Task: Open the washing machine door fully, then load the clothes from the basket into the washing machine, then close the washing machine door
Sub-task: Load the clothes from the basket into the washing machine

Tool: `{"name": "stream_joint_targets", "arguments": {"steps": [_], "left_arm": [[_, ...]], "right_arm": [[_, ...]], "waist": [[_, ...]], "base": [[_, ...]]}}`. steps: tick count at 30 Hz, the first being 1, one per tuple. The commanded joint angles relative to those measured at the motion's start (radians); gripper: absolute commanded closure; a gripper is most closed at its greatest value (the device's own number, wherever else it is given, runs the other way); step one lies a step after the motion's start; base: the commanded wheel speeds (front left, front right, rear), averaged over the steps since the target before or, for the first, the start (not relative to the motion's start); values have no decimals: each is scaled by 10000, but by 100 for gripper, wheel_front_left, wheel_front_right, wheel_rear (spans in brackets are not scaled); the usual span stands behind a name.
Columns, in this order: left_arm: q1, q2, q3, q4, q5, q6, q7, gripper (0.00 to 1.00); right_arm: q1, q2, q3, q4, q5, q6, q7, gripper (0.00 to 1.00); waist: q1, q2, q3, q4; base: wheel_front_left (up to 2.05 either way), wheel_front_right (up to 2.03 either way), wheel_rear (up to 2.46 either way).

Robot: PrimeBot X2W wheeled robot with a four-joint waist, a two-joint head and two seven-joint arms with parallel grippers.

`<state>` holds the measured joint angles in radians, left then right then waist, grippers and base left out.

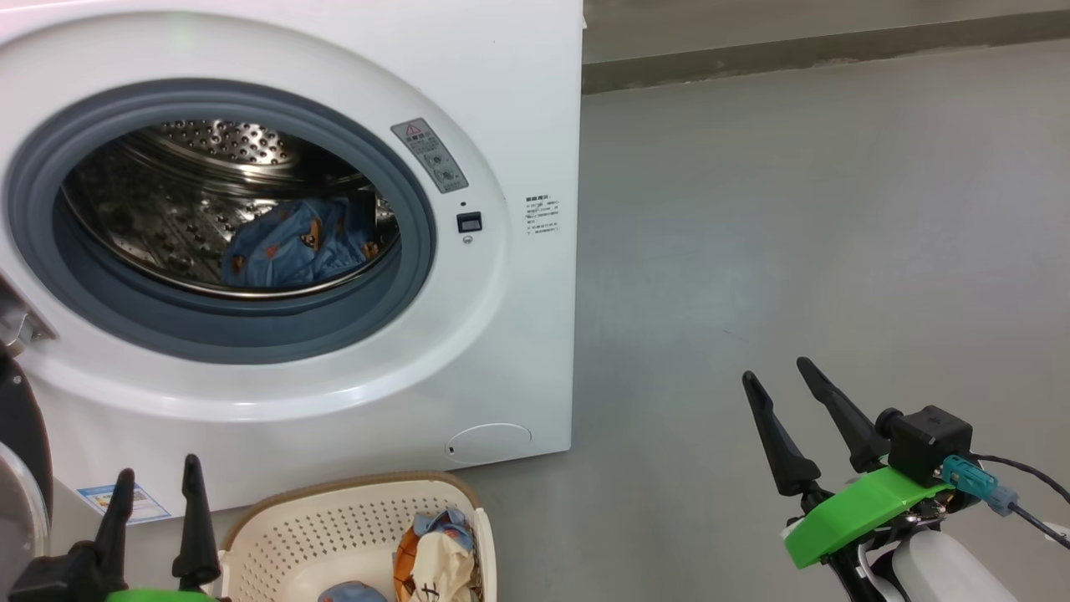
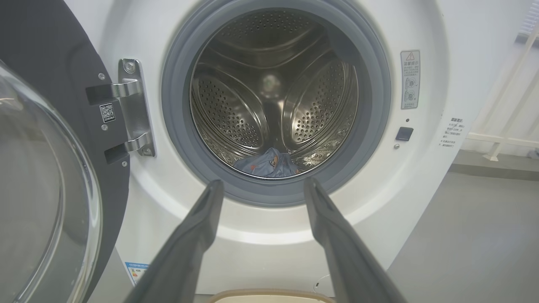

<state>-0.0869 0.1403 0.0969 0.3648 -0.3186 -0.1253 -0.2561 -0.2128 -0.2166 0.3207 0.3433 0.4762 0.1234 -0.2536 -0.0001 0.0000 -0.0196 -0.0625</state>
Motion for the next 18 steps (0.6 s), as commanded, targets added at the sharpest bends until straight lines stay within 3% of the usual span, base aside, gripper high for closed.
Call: {"name": "stream_joint_targets", "arguments": {"steps": [1,18], "left_arm": [[-143,183,351,-336,121,33,-57,0],[124,-215,245,-708,364,5,-57,0]], "right_arm": [[45,-109,115,-185,30,73,-82,0],[14,-172,-49,-91,27,73,-82,0]], "waist": [[1,0,-11,7],[1,0,97,66]], "base": [[0,0,0],[0,0,0]]}}
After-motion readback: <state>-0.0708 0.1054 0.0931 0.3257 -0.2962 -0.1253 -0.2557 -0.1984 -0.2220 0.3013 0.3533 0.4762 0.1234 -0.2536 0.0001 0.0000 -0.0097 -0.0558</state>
